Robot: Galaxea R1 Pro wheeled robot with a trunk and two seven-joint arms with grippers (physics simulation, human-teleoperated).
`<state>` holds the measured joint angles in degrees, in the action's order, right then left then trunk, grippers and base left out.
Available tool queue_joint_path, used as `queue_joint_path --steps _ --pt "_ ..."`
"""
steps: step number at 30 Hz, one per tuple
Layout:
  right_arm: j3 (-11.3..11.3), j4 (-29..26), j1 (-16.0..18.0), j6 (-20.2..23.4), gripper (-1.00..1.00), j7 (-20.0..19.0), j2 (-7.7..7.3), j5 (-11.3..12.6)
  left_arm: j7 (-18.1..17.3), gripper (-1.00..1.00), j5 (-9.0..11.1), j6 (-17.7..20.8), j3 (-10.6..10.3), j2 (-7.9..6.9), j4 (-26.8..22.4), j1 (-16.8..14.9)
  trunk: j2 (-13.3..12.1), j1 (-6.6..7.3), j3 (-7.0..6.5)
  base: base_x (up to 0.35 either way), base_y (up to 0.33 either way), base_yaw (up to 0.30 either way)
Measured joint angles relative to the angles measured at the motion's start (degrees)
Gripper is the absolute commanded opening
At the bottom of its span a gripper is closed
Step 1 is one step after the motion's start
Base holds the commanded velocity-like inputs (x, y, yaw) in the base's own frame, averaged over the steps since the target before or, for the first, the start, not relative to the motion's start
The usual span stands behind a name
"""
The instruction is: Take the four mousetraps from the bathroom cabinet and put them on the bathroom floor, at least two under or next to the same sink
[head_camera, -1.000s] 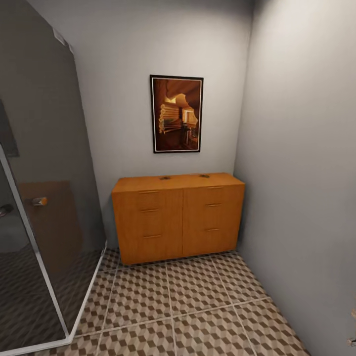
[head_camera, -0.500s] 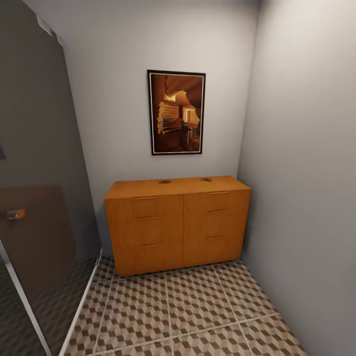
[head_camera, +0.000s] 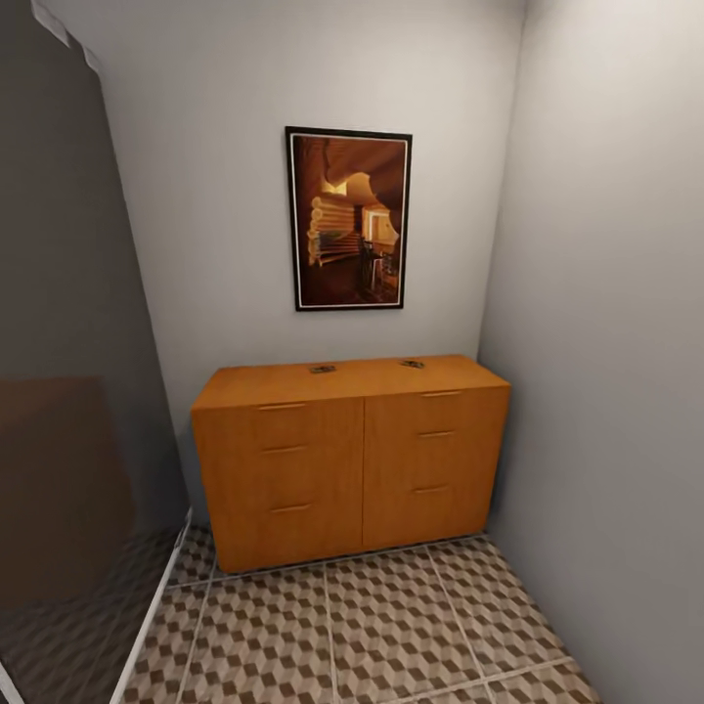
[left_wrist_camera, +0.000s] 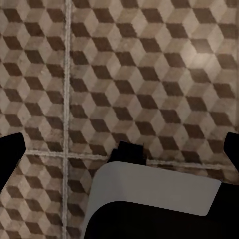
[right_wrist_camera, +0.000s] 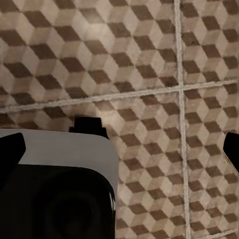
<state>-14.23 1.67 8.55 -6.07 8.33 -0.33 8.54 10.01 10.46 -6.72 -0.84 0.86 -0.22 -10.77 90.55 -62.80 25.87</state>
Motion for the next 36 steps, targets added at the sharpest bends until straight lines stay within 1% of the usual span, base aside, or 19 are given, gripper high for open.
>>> queue_joint_path --steps 17,22,36 --pt "0.0 0.0 0.0 -0.1 1.0 0.0 0.04 -0.1 0.0 1.0 0.0 0.0 0.0 0.0 0.0 0.0 0.0 -0.01 0.0 0.294 0.0 0.0" --pt "0.0 0.0 0.0 -0.1 1.0 0.0 0.05 -0.1 0.0 1.0 0.0 0.0 0.0 -0.01 0.0 0.0 0.0 -0.03 0.0 0.096 0.0 0.0" --pt "0.0 0.0 0.0 -0.1 1.0 0.0 -0.12 -0.1 0.0 1.0 0.0 0.0 0.0 0.06 0.0 0.0 0.0 -0.03 0.0 0.011 0.0 0.0"
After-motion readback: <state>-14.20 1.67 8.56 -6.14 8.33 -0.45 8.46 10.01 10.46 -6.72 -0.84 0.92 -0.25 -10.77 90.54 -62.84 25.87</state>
